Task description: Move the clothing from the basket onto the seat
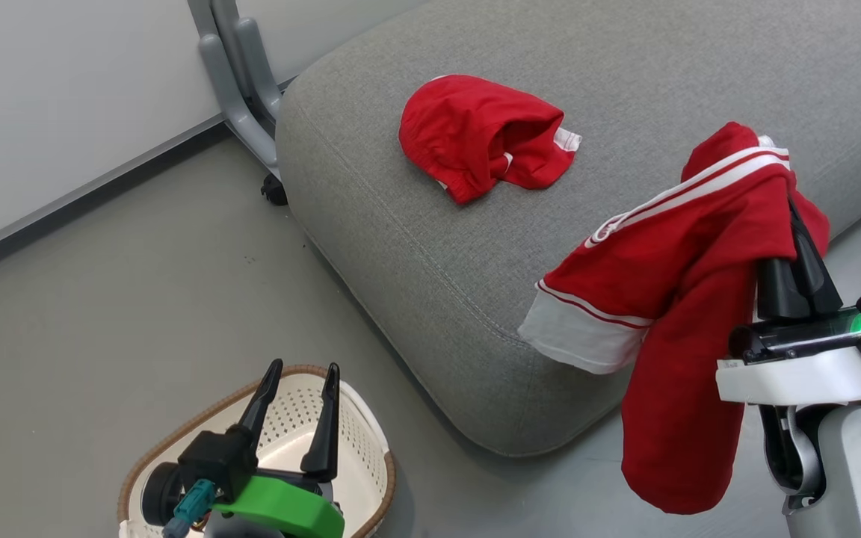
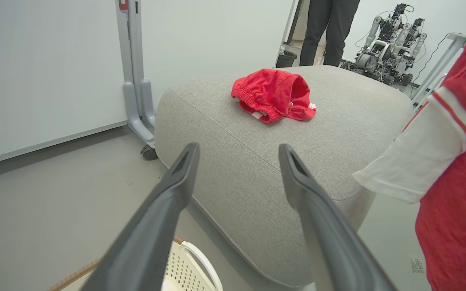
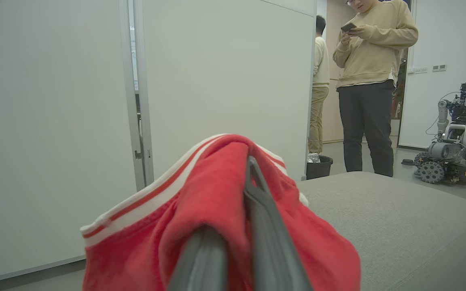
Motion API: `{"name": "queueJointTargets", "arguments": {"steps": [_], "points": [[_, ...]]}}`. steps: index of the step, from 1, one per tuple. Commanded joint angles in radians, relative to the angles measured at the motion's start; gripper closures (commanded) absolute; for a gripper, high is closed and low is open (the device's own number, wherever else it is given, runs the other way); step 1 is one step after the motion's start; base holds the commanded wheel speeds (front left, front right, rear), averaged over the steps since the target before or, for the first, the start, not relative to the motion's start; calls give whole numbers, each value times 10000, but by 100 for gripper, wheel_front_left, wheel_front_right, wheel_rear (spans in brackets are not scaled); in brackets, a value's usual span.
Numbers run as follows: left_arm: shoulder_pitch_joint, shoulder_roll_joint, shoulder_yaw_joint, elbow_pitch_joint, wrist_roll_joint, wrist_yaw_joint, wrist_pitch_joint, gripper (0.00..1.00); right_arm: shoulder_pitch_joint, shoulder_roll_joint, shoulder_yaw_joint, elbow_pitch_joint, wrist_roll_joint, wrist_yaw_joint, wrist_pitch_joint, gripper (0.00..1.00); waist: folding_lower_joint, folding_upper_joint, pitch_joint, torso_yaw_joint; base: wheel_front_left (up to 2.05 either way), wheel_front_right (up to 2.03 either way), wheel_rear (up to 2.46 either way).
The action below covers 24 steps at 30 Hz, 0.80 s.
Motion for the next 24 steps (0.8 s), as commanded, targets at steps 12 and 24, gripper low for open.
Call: {"name": "queueJointTargets", "arguments": {"steps": [12,24], "points": [[76,39,151,-62,176,-1,-3,0,-188,-55,169,-15,-89,-1,-5,100,0,0,116,-75,0,0,0],[-863,53,117,-22,1267,-150,-4,0,-2861,-1350,-328,-30,-51,-1,-5,100,0,0,2382,817,0,0,0]]}}
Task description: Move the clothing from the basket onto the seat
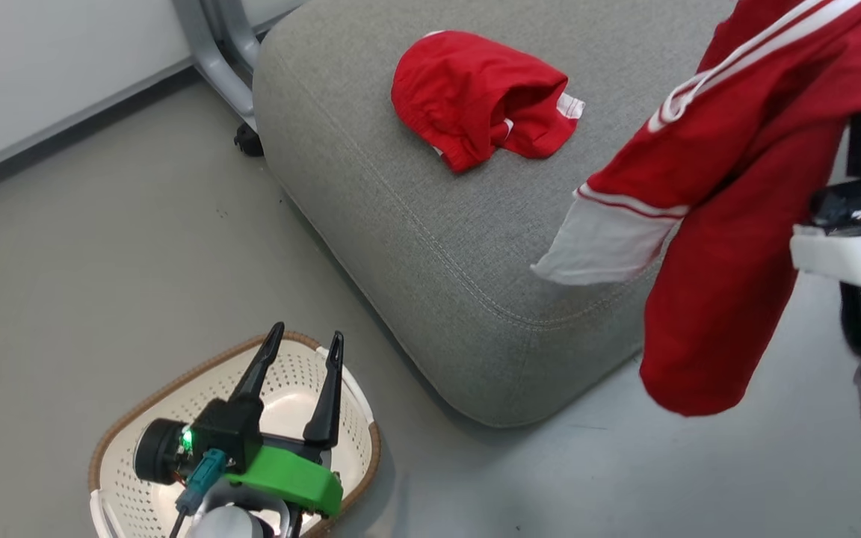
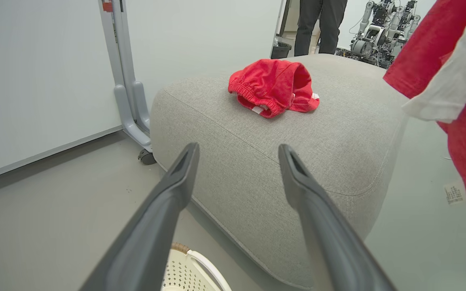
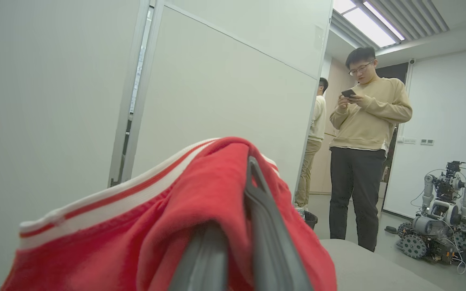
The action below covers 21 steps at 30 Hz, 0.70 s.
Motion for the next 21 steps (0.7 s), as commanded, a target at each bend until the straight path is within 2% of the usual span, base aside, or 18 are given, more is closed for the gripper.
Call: {"name": "queueJointTargets", "arguments": {"steps": [1,11,21], "points": [[-331,70,22,17,191,-79,-4,0,-448,-143,-153,-12,10,-1,-5,100,0,-1,1520,992,0,0,0],[-1526,66,-337,116,720,-268,-3,0,-3248,-1468,-1210,846,323,-1,-3,100,0,-1,3299,2242,0,0,0],[-2141,61,-651,-84,671,-259,-3,0,-5323,-2464,-1006,2621,269,-2,-3,100,0,-1,4256,3320,0,0,0]]}}
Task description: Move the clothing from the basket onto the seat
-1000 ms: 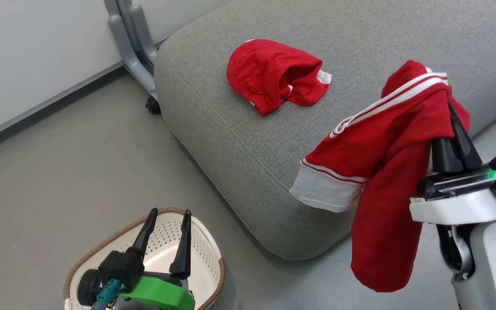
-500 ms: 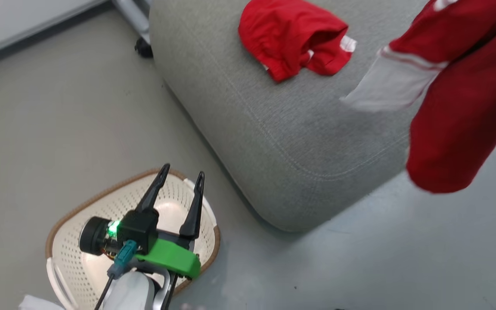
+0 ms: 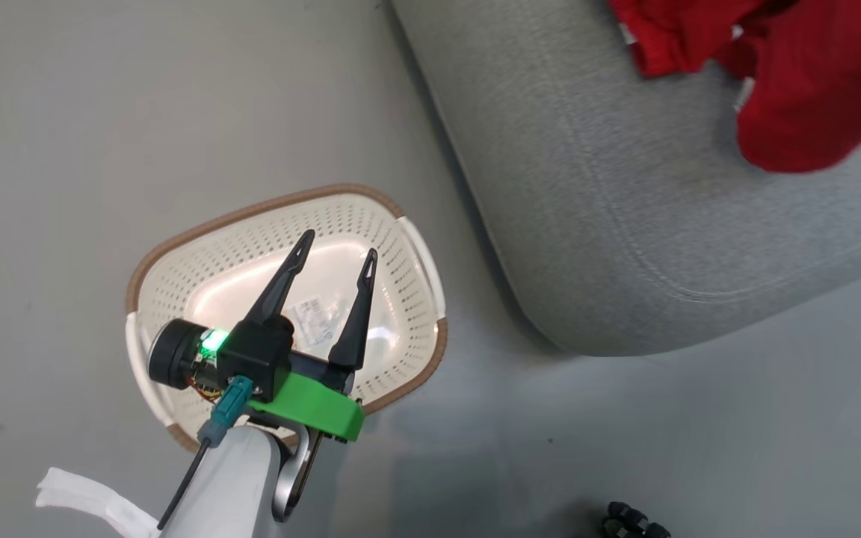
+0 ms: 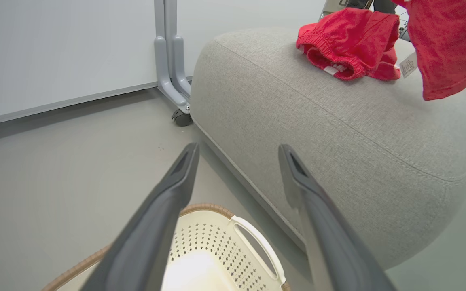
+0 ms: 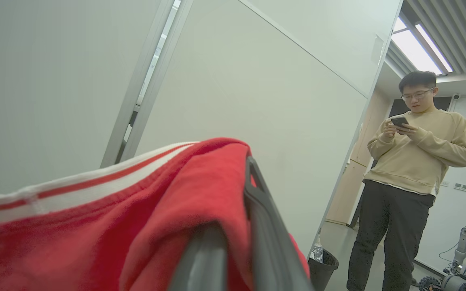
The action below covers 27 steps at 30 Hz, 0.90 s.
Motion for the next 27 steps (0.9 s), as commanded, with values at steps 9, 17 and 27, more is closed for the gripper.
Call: {"name": "queueJointTargets", "arguments": {"steps": [9,17,27], "points": [[-331,52,-247,-188,-165,179,-4,0,-282,-189,180,1880,-323,-2,-1,100,-2,0,1402,1561,0,0,0],[-262,52,-124,-139,111,190,-4,0,-29,71,551,3666,-437,-2,-1,100,-2,0,1699,1479,0,0,0],[-387,53,-62,-2,205,134,-4,0,322,-4,1956,5219,-51,-1,-1,20,-2,0,1542,1230,0,0,0]]}}
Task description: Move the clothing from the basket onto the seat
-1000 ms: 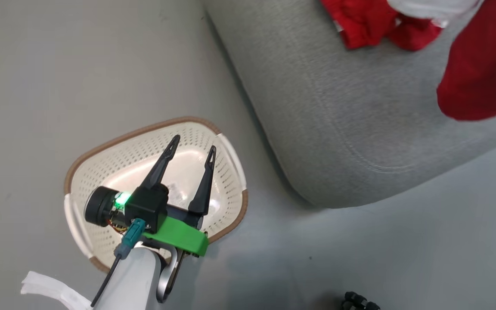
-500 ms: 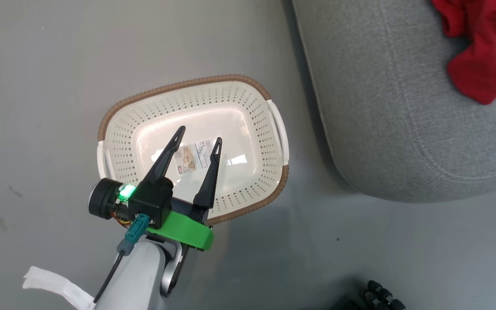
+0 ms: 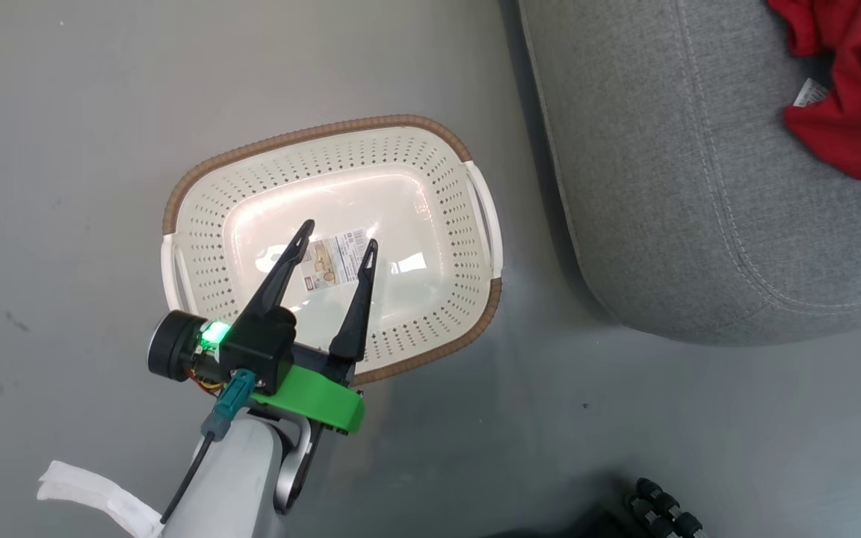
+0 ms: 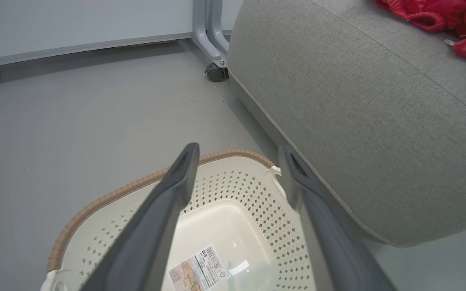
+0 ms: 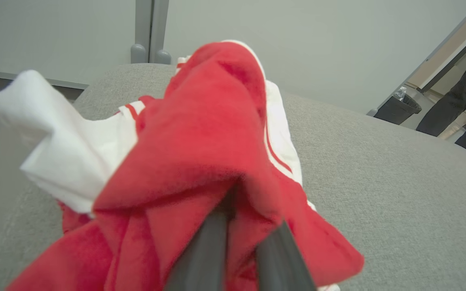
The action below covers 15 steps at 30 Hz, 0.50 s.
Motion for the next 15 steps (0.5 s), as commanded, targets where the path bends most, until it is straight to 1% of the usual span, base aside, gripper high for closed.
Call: {"name": "queueJointTargets", "arguments": {"steps": [1,8,11,15], "points": [[-181,52,16,13,141,-45,-2,0,75,-61,30,31,115,-4,-1,0,-2,0,-142,-94,0,0,0],[-6,53,-29,132,-136,-77,-2,0,493,-214,429,85,252,-4,-1,0,-2,0,-920,-236,0,0,0],[130,53,-108,164,-375,-11,-2,0,839,-418,846,-361,102,-4,-1,0,-2,0,-1380,-246,0,0,0],[339,53,-209,110,-680,75,-2,0,1486,-623,1022,-979,-25,-4,-1,0,-2,0,-2051,-297,0,0,0]]}}
